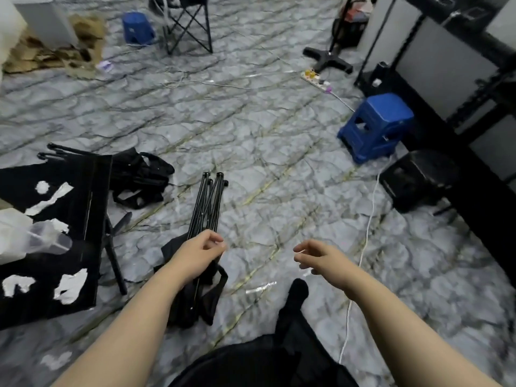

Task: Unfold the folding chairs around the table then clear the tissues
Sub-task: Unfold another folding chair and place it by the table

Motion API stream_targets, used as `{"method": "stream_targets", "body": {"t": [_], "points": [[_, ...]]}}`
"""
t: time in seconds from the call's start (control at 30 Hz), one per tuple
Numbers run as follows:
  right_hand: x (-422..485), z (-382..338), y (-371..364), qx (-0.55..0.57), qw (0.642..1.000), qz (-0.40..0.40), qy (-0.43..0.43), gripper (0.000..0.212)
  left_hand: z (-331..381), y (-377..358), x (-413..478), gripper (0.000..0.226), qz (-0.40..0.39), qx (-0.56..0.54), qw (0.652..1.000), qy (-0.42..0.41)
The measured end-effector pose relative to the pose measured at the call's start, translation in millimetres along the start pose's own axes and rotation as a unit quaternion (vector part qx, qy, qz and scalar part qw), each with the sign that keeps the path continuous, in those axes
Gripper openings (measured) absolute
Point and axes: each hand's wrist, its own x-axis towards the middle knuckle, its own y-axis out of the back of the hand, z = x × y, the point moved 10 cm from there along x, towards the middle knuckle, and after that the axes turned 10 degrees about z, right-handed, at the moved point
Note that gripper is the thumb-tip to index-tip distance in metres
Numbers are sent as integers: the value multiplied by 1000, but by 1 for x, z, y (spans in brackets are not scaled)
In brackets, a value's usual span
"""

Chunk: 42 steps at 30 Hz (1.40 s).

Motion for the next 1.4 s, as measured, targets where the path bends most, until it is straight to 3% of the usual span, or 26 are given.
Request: {"method": "stream_targets", "body": {"t": [0.27, 0.43, 0.6, 0.83, 1.03, 1.23, 1.3, 1.4], "points": [[168, -102, 40, -158, 975, -142, 72, 10, 19, 7, 86, 7, 128, -117, 978, 117], [244, -170, -15, -251, 928, -236, 141, 10, -10, 17, 89, 11, 218, -201, 933, 202], [274, -214, -127, -337, 851, -344, 209, 5, -70, 35, 82, 6, 319, -283, 860, 280], [268, -237, -249, -466, 702, -465, 272, 2, -110, 18, 67, 3, 402, -393, 749, 352], [261, -214, -320, -544, 575, -535, 295, 3, -132, -52, 31, 8, 478, -509, 586, 410], [252, -164, -399, -596, 408, -586, 367, 14, -156, -125, 28, 7, 596, -572, 345, 447], [259, -139, -430, -594, 392, -597, 371, 15, -175, -156, 50, 6, 616, -600, 262, 438], [278, -94, -475, -591, 406, -603, 350, 11, -211, -197, 92, 12, 612, -642, 164, 431]]}}
